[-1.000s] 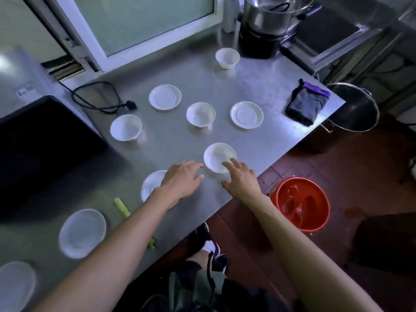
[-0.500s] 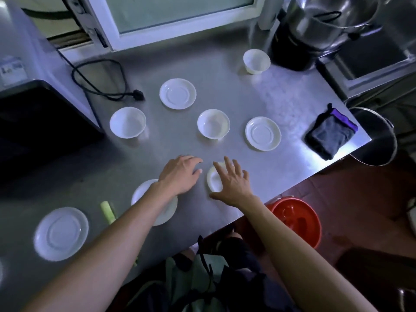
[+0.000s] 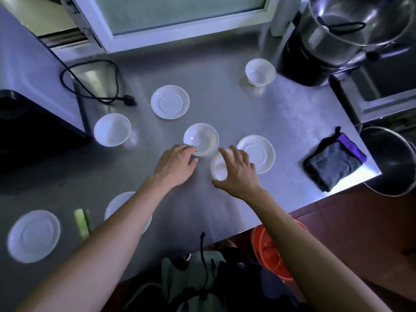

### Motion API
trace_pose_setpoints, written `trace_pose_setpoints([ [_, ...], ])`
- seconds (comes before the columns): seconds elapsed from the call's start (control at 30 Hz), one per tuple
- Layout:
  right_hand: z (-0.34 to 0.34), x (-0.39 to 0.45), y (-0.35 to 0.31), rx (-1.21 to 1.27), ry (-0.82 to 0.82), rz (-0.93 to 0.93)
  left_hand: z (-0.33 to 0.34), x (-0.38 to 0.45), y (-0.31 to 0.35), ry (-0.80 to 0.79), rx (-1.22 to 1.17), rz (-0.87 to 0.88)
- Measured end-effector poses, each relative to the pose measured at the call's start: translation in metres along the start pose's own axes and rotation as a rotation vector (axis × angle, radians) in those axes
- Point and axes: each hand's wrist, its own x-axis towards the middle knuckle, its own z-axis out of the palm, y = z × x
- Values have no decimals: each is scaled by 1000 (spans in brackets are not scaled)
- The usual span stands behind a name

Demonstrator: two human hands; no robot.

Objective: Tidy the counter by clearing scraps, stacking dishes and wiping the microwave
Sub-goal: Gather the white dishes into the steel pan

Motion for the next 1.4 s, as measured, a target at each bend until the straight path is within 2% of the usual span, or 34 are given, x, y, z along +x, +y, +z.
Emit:
trace_pose_setpoints([
  [0.2, -30, 35, 33, 7, 12, 3, 5, 34, 19, 18, 83, -26],
  [0.4, -41, 71, 53, -9, -12, -25, 17, 62, 33, -48, 228, -119],
  [0.73, -47, 108, 66, -45, -50, -94, 38, 96, 39, -176, 184, -266],
  [1.17, -46, 125, 55, -37, -76, -195, 28, 81, 37, -53, 163, -325],
  [1.4, -45, 123, 24, -56, -72, -283, 11, 39, 22, 4, 134, -451],
])
